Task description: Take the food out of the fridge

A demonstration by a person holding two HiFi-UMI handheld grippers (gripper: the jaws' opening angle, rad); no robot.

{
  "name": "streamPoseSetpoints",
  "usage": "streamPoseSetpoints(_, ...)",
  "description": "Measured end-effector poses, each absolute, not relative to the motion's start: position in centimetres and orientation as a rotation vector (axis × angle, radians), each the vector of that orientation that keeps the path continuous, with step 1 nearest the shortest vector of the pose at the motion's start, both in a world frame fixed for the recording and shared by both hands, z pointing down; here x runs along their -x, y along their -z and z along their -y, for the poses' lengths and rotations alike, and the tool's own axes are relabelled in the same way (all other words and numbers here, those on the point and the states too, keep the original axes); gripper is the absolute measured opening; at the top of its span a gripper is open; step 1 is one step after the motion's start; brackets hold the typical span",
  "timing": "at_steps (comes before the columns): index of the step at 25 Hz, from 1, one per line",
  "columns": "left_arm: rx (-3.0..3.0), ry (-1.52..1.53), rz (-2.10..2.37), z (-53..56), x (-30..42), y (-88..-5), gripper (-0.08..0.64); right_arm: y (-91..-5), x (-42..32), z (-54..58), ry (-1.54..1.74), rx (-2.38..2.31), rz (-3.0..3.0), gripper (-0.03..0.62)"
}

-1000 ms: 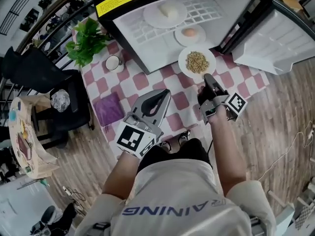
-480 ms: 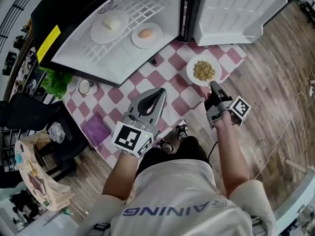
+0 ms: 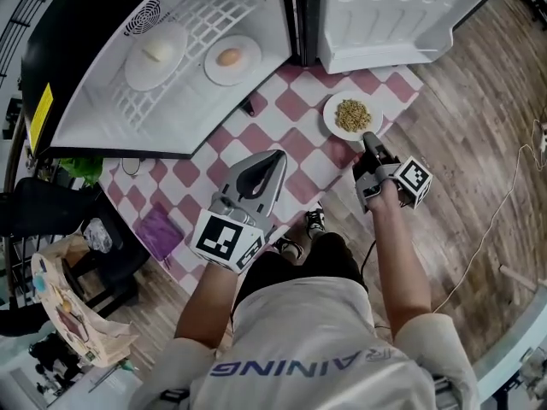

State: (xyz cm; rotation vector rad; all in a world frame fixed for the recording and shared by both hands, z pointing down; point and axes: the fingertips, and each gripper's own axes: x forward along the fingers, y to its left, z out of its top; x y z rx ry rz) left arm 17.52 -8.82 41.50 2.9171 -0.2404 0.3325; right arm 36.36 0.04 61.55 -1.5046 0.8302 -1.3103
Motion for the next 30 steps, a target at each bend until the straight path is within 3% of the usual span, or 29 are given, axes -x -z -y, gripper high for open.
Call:
streamPoseSetpoints(11,-2.898,-0.376,0.243,9.4,-18.8,-42.9,0.005,-63.3,-36.9,-0.3,1.354,1.568,-0.838,0.032)
streamPoseSetpoints(12,-2.896,-0.380,0.240,9.4,-18.9,-43.0,0.005,-63.2,-37.0,-0.2,1.352,1.580,-0.853,0.047)
streamPoseSetpoints(14,-2.893,-0.387,0.233,9.3,-19.0,-43.2,0.005,-62.8,-37.3,0.2,1.349,1.606,-0.904,0.149)
streamPoseSetpoints(17,-2.892,-0.396,0.224,9.2,-19.1,-43.4,0.005,-62.5,-37.2,0.6,1.370,1.690,-1.026,0.206)
streamPoseSetpoints(30,-2.905,-0.420,0.220,8.7,-18.2,-43.2,0.005,-64.4,-34.5,0.5,1.534,2.159,-1.656,0.261)
